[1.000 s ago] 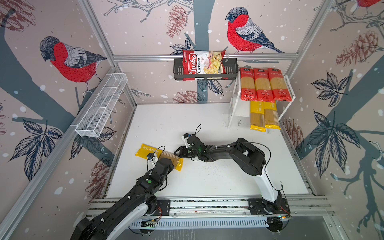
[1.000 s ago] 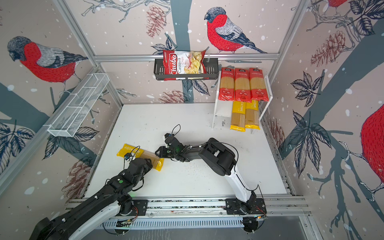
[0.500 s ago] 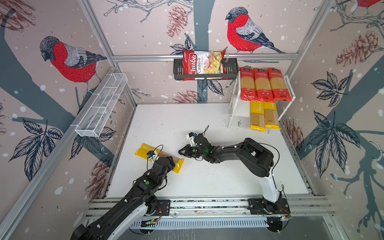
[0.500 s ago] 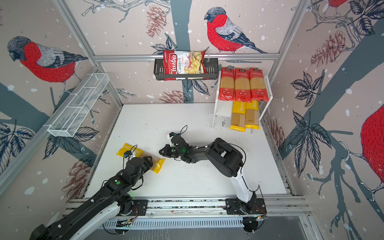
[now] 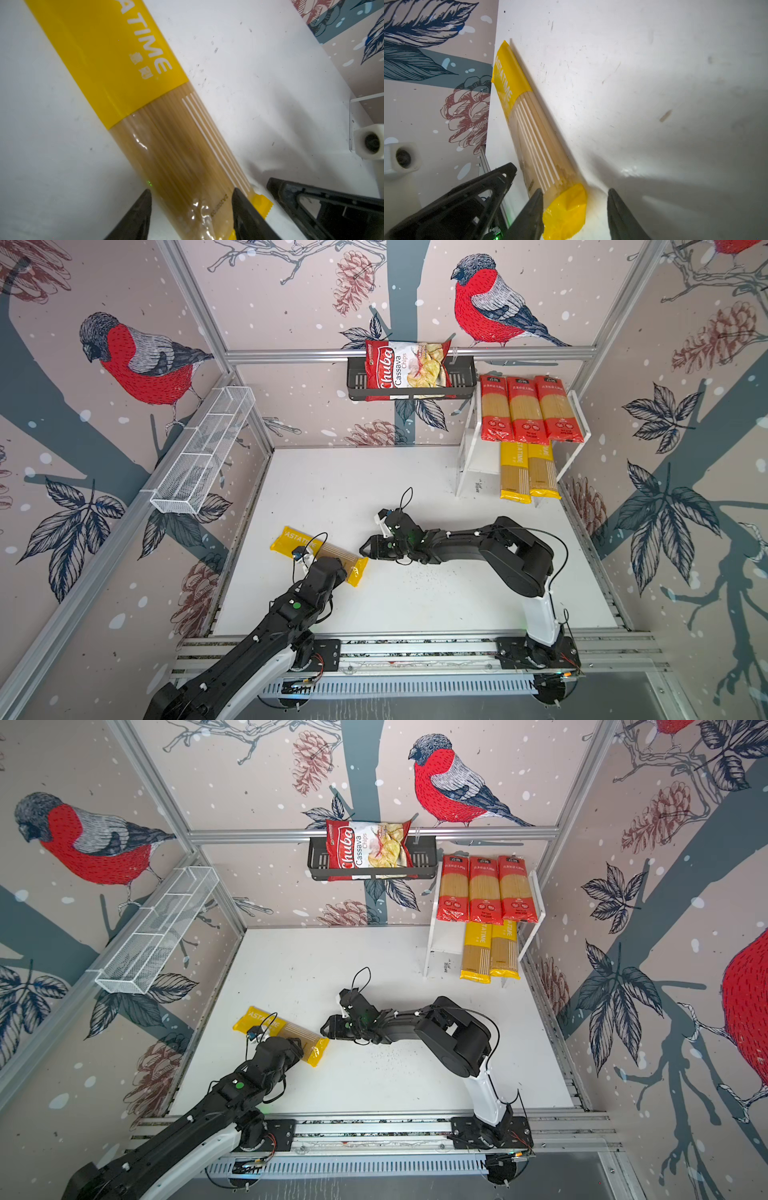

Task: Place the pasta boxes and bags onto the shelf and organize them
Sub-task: 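Lower the right gripper onto the lying yellow bag's end and close it, then swing the yellow bag upright while the left gripper grasps its other end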

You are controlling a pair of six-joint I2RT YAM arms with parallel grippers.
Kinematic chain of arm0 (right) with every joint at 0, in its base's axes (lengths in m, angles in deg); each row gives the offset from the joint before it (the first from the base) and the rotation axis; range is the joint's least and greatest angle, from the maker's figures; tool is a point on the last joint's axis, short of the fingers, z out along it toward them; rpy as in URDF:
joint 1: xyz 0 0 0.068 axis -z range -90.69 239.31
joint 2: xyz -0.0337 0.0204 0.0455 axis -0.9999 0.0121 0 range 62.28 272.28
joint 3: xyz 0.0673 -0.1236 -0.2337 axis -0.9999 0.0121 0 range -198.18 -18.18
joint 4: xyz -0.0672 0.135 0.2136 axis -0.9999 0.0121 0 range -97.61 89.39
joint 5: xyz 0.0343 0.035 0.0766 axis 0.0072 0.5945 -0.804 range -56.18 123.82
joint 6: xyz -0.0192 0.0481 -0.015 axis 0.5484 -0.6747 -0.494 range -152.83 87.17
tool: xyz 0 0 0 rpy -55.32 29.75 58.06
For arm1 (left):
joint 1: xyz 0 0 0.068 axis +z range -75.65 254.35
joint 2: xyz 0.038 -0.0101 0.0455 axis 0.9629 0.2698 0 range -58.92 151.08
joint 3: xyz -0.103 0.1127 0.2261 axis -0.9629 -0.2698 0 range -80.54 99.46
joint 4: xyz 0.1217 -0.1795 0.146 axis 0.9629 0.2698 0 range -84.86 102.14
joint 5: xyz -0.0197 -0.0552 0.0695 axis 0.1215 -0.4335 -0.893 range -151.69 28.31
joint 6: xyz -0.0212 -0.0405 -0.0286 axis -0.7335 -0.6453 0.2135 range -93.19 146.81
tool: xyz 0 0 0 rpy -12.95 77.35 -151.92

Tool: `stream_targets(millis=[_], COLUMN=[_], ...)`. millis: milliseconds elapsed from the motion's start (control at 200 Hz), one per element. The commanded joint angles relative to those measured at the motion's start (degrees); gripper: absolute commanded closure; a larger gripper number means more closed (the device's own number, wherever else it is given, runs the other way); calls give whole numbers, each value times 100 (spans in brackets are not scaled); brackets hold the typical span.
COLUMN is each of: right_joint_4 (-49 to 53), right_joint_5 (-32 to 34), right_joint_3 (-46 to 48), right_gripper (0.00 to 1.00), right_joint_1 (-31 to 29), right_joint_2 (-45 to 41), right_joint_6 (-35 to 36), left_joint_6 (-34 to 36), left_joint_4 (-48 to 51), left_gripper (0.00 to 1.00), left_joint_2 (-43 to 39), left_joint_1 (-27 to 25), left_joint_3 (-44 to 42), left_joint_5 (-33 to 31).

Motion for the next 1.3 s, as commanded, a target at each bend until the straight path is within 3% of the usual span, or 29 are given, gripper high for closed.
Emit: stream_targets(millis=[0,140,300,385,520,780,971,1076,1176,1296], right_joint_4=[450,399,128,42,-138,-232,-139,89,629,1201], right_joint_5=[-268,-454,-397,-221,-98,353,916,1063,1044,1563], right_joint_3=[-301,-767,-751,-517,50,1870,3698,4230,4116,3908], right_gripper=[49,57,84,93,100,100,99,91,77,60], right_joint_1=[-110,-288,-349,-267,-25,403,607,274,-64,109], right_joint_2=[307,741,668,391,-183,-1716,-3234,-3932,-4269,-4514], right_joint_6=[324,312,255,222,35,-229,-829,-984,-725,-479], left_joint_6=[-146,-162,-128,-24,335,552,461,389,475,533], left_joint_4=[-753,-1196,-1625,-1747,-1611,-1978,-2807,-3499,-3771,-4012], left_gripper=[44,55,72,74,73,62,58,55,53,52], left_joint_2=[262,620,727,714,600,903,1756,2394,2971,3550], left_joint_1=[58,64,58,62,62,21,-490,-721,-832,-837], left_joint_3=[-183,-315,-504,-478,-120,300,435,526,728,869], left_joint_5=[378,572,732,954,1289,2034,2033,2269,2606,2876])
